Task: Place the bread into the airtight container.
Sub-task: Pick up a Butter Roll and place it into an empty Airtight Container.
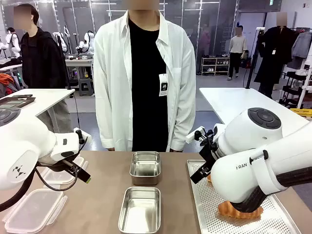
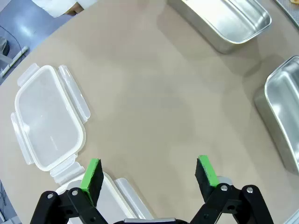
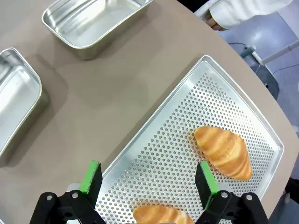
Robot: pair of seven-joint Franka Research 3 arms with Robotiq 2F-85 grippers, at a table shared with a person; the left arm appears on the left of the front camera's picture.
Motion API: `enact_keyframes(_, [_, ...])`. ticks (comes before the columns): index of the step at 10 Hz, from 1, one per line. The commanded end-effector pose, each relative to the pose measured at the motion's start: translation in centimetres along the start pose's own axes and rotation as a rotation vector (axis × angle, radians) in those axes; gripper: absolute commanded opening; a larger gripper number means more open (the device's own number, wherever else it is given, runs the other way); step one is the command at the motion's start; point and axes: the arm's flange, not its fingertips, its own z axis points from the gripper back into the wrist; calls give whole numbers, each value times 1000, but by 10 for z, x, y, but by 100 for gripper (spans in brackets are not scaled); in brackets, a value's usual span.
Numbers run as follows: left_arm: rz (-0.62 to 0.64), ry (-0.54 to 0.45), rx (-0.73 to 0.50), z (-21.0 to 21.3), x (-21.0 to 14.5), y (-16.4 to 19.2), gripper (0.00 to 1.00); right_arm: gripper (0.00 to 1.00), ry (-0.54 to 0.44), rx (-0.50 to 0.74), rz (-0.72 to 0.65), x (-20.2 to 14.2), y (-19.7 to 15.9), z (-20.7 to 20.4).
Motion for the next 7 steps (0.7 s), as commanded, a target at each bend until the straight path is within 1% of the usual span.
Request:
enact_keyframes(1, [0,0,0,0,0,0,100,100,0,0,0,0,0,0])
enact_keyframes(7, [0,0,0,0,0,0,100,100,0,0,0,0,0,0])
